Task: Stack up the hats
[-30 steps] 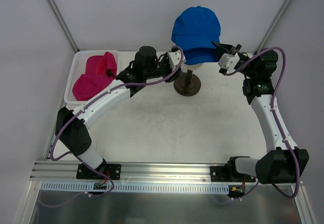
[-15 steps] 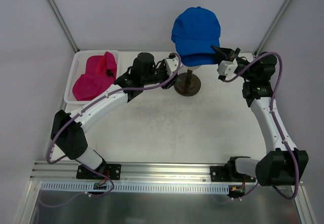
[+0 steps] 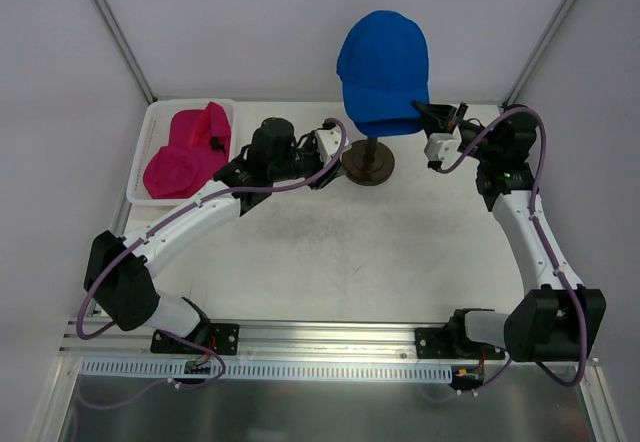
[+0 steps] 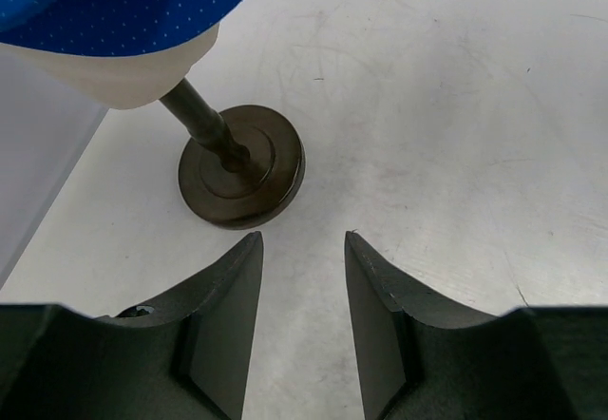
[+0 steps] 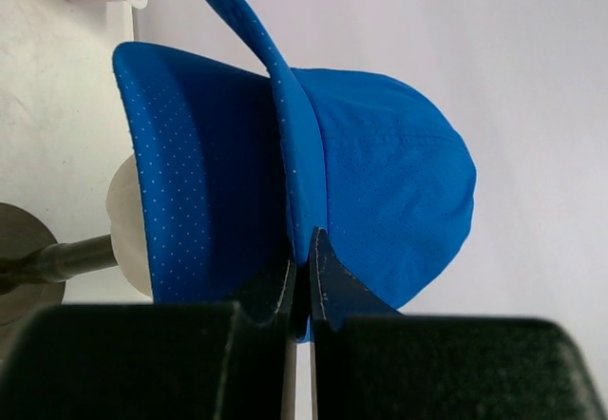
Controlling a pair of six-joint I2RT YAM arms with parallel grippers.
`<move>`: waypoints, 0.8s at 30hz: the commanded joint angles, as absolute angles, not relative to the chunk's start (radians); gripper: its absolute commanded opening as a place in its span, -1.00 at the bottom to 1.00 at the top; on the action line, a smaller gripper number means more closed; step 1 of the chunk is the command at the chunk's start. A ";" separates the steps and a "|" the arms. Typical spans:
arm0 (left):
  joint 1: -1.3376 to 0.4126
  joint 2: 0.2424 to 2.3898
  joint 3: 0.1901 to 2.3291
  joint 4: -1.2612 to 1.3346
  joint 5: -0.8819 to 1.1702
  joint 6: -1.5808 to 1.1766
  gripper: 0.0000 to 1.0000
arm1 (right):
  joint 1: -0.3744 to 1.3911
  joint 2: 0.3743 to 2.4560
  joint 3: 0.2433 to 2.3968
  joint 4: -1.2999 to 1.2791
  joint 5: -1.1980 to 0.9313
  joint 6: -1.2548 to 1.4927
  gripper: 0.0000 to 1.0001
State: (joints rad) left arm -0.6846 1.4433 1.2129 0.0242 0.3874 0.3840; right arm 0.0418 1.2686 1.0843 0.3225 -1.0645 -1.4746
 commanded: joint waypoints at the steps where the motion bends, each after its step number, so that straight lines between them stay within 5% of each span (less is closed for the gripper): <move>1: -0.667 1.404 1.203 0.054 0.382 0.368 -0.19 | 0.037 1.368 1.012 -0.044 -1.058 -1.416 -0.99; 9: -0.669 1.402 1.209 0.051 0.383 0.362 -0.17 | 0.035 1.335 1.008 -0.041 -1.065 -1.431 -0.94; 16: -0.667 1.402 1.247 0.022 0.382 0.336 -0.10 | 0.032 1.275 1.048 -0.043 -1.058 -1.396 -0.21; 17: -0.667 1.399 1.247 0.018 0.379 0.336 -0.09 | 0.031 1.269 1.052 -0.043 -1.060 -1.397 0.10; 24: -0.655 1.370 1.235 -0.037 0.365 0.284 -0.05 | 0.017 1.224 1.112 -0.041 -1.048 -1.364 0.60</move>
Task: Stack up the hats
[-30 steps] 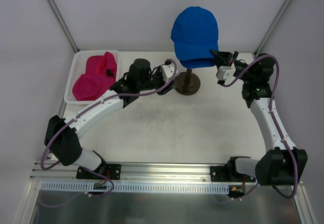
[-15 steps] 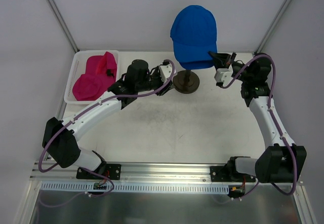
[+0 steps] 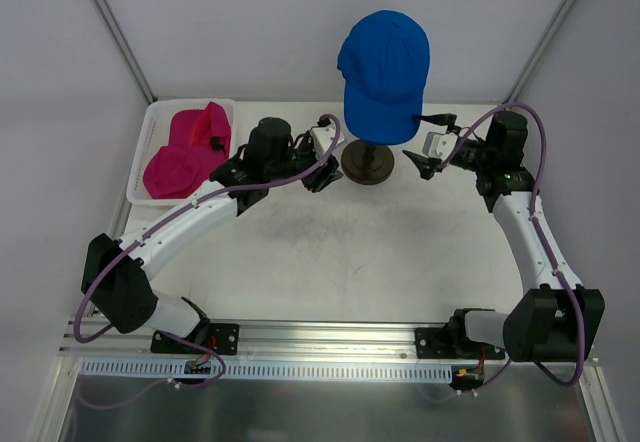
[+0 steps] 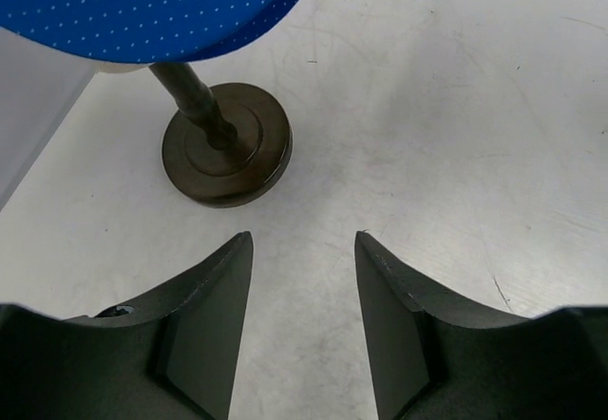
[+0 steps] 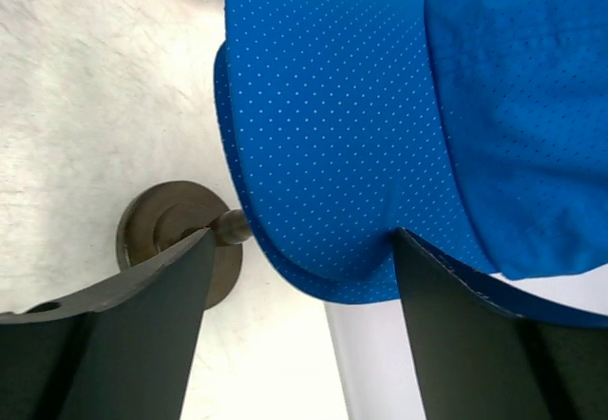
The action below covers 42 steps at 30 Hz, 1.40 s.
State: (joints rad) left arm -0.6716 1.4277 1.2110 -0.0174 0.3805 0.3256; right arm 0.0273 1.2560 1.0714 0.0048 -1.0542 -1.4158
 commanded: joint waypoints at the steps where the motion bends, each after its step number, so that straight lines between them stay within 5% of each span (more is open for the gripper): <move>1: -0.653 1.355 1.226 -0.040 0.362 0.279 -0.04 | 0.015 1.209 1.115 -0.043 -1.048 -1.361 0.62; 12: -0.500 1.240 1.184 -0.097 0.359 0.114 -0.04 | 0.005 1.100 1.134 -0.043 -0.898 -1.113 0.83; 16: -0.271 1.255 1.311 -0.208 0.354 0.005 0.00 | -0.034 1.083 1.190 -0.066 -0.790 -0.843 0.99; 26: 0.160 1.520 1.508 -0.503 0.323 0.144 0.05 | -0.038 1.062 1.272 -0.333 -0.555 -0.664 0.99; 37: 0.195 1.893 1.789 -0.515 0.232 0.269 -0.08 | -0.038 1.016 1.160 -0.331 -0.538 -0.621 0.99; 42: 0.213 1.916 1.795 -0.624 0.281 0.409 0.17 | -0.038 1.017 1.135 -0.331 -0.540 -0.624 0.99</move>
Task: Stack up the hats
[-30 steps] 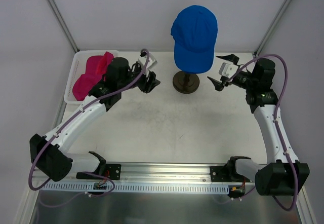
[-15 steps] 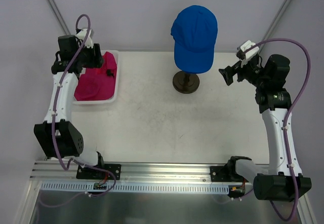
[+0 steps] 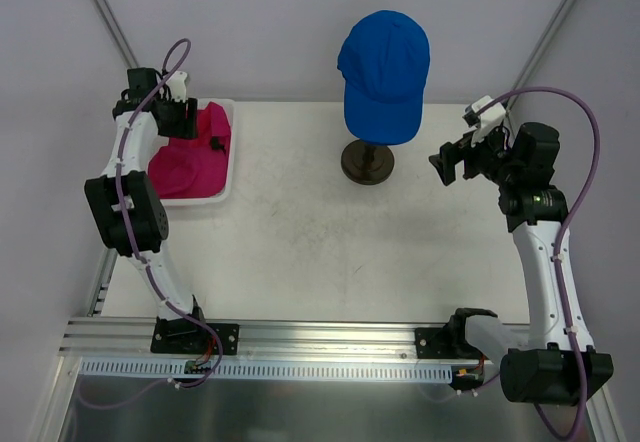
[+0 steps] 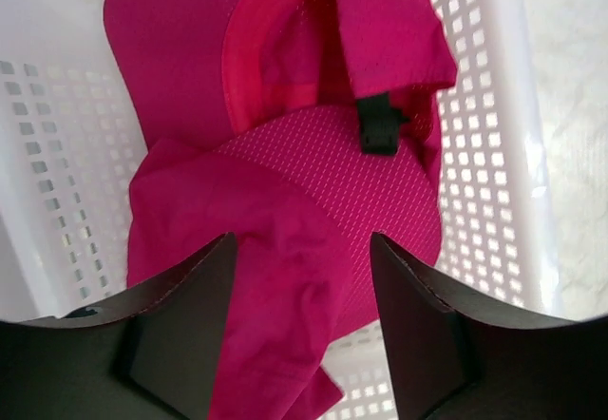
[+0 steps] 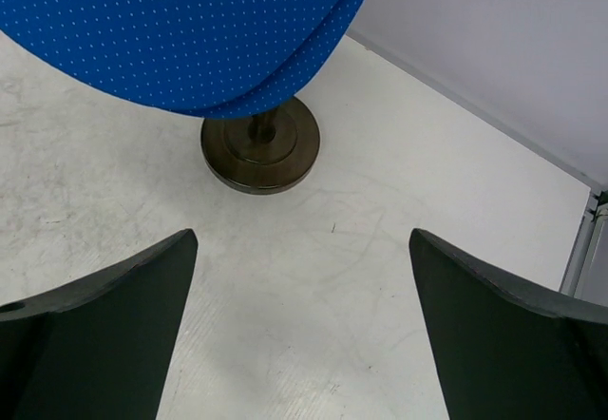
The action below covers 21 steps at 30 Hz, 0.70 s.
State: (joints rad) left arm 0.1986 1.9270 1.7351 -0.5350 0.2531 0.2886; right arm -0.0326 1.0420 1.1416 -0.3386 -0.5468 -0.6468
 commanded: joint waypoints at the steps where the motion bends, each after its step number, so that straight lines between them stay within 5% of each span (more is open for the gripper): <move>1: 0.213 1.919 1.792 -0.643 0.287 0.428 0.19 | -0.038 1.022 1.134 -0.331 -0.541 -0.626 0.99; 21: 0.219 2.003 1.631 -0.657 0.268 0.270 0.01 | -0.038 1.020 1.132 -0.330 -0.554 -0.635 0.99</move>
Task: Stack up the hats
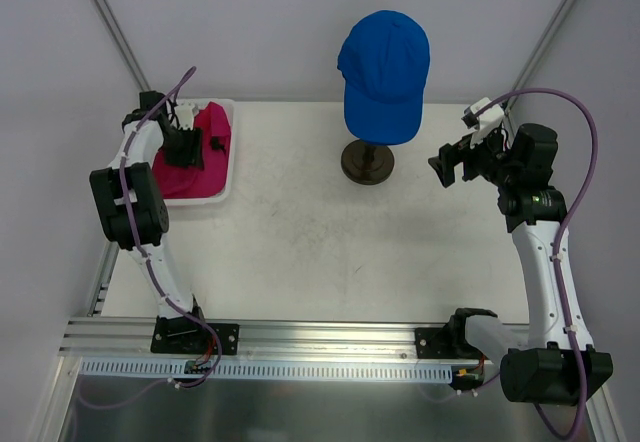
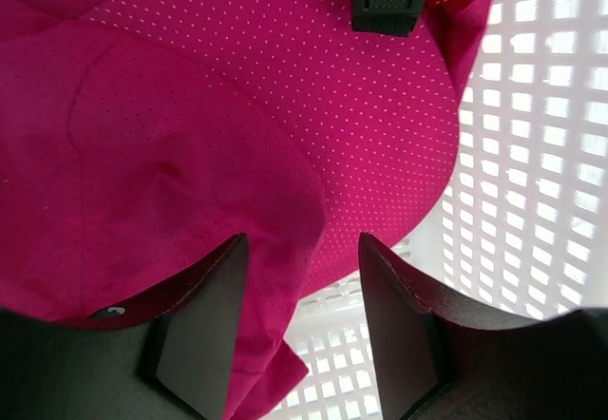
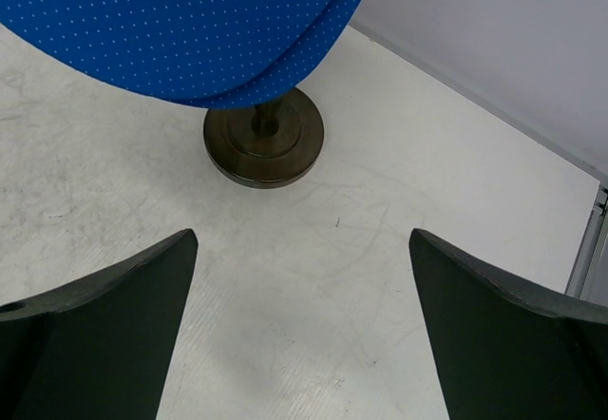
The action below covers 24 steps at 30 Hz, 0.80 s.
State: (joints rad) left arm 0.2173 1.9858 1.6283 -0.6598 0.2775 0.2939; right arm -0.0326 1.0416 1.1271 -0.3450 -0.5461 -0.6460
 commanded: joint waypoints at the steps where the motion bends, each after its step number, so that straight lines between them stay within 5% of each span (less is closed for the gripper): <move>1: 0.219 2.009 1.631 -0.654 0.268 0.276 0.01 | -0.038 1.020 1.134 -0.330 -0.554 -0.634 0.99; 6: 0.219 2.037 1.632 -0.635 0.255 0.291 -0.13 | -0.038 1.009 1.138 -0.331 -0.555 -0.640 0.99; 9: 0.219 2.034 1.637 -0.632 0.256 0.288 -0.71 | -0.038 1.005 1.141 -0.331 -0.557 -0.646 0.99; 12: 0.219 1.981 1.628 -0.629 0.296 0.285 -1.00 | -0.038 0.999 1.152 -0.331 -0.561 -0.640 0.99; 24: 0.256 1.431 1.658 -0.634 0.702 0.261 -1.00 | -0.035 0.838 1.082 -0.215 -0.854 -0.742 0.99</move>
